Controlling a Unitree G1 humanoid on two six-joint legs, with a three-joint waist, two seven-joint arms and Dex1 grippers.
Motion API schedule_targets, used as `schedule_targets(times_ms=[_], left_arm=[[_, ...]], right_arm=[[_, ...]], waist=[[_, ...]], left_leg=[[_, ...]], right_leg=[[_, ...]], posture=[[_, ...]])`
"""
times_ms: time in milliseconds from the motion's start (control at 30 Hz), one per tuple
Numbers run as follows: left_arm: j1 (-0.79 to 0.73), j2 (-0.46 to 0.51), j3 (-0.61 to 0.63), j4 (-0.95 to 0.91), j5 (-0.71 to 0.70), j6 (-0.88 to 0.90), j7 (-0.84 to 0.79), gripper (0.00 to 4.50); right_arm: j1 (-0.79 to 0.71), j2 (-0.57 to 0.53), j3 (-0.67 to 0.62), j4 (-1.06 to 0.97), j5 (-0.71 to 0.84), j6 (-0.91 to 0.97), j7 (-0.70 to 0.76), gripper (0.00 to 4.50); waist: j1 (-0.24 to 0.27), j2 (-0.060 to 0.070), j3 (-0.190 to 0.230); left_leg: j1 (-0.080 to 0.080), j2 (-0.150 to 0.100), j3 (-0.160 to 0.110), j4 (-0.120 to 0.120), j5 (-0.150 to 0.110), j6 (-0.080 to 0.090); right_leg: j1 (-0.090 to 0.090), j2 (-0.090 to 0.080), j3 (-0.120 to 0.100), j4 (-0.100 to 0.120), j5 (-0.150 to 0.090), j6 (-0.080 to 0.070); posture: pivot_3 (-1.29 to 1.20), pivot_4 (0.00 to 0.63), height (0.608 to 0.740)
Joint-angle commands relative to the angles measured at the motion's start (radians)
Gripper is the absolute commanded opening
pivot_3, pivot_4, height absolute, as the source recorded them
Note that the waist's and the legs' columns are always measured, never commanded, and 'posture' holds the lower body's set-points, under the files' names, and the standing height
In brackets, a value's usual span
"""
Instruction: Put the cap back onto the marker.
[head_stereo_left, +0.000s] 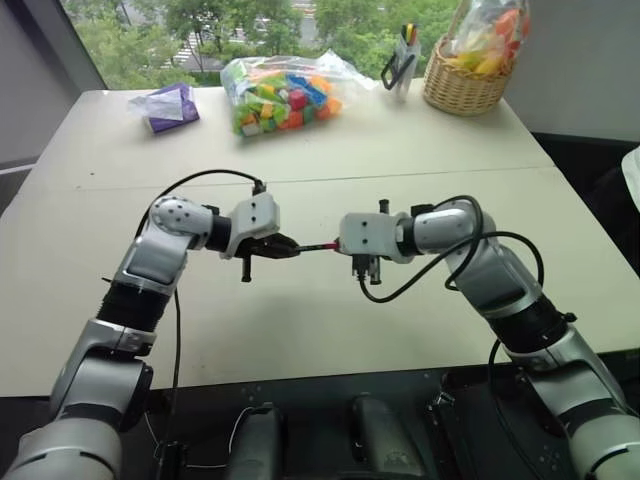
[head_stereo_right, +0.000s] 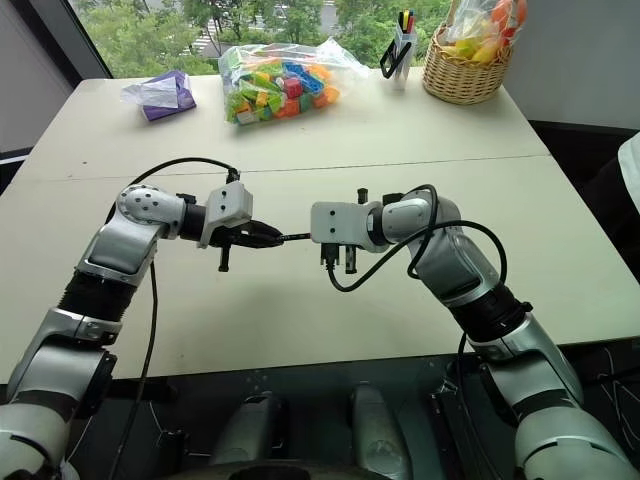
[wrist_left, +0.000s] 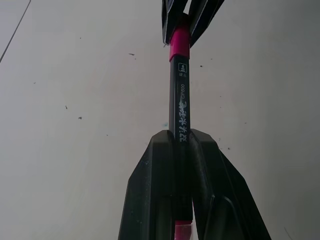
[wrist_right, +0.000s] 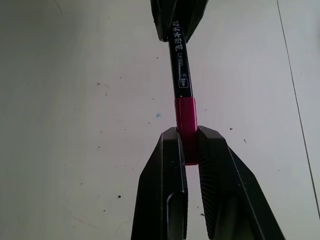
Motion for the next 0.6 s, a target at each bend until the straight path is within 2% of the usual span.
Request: schedule_targets(times_ms=[33,100,267,333,600], left_arm=[[-0.04,-0.034,0.017,-0.072,-0.054,-0.04,0.01,0.0],[-0.034,-0.022,0.019,-0.071,-0.049,-0.043,0.011,0.0],[-0.006,0.004,0.025,-0.09,-0.051,-0.037,0.015,0.0],[0.018,0.023,0.03,-0.107,-0.046,-0.031,0.029,0.0],[0.179,0.103,0.123,-0.226,-0.067,0.106,0.176,0.0]], right_arm=[[-0.021,0.04,0.015,-0.049,0.049,-0.058,0.006,0.05],[-0.012,0.029,0.006,-0.047,0.049,-0.062,0.008,0.05],[0.004,-0.004,-0.01,-0.039,0.051,-0.068,0.014,2.19],[0.008,-0.02,-0.02,-0.038,0.057,-0.067,0.012,3.28],[0.066,-0.093,-0.108,-0.094,0.124,-0.01,0.0,3.28]], waist=[[0.0,0.0,0.0],[0.0,0.0,0.0],[0.0,0.0,0.0],[0.0,0.0,0.0],[-0.002,0.0,0.0]], left_leg=[[0.0,0.0,0.0,0.0,0.0,0.0],[0.0,0.0,0.0,0.0,0.0,0.0],[0.0,0.0,0.0,0.0,0.0,0.0],[0.0,0.0,0.0,0.0,0.0,0.0],[0.0,0.0,-0.001,0.0,0.0,0.0]], right_leg=[[0.0,0.0,0.0,0.0,0.0,0.0],[0.0,0.0,0.0,0.0,0.0,0.0],[0.0,0.0,0.0,0.0,0.0,0.0],[0.0,0.0,0.0,0.0,0.0,0.0],[0.0,0.0,0.0,0.0,0.0,0.0]], posture=[[0.0,0.15,0.74],[0.0,0.15,0.74],[0.0,0.15,0.74],[0.0,0.15,0.74],[0.0,0.15,0.74]])
